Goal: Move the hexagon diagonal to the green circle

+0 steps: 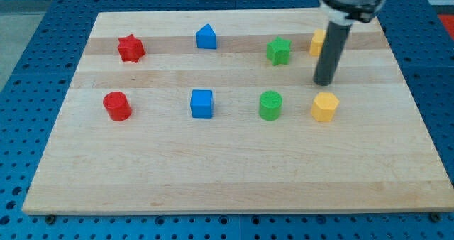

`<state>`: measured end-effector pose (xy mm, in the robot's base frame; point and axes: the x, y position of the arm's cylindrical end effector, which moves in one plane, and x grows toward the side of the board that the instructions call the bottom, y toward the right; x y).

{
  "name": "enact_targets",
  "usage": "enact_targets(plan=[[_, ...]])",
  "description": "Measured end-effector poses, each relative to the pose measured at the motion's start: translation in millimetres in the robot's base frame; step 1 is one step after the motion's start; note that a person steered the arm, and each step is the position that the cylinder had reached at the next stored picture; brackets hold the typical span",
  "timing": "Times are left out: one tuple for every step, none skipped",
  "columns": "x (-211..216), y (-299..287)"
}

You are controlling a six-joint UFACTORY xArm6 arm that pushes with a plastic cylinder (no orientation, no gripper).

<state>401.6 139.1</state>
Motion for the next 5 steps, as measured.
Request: enact_targets(plan=[[0, -1], [0, 0], [43, 6], [51, 7], [82, 8]])
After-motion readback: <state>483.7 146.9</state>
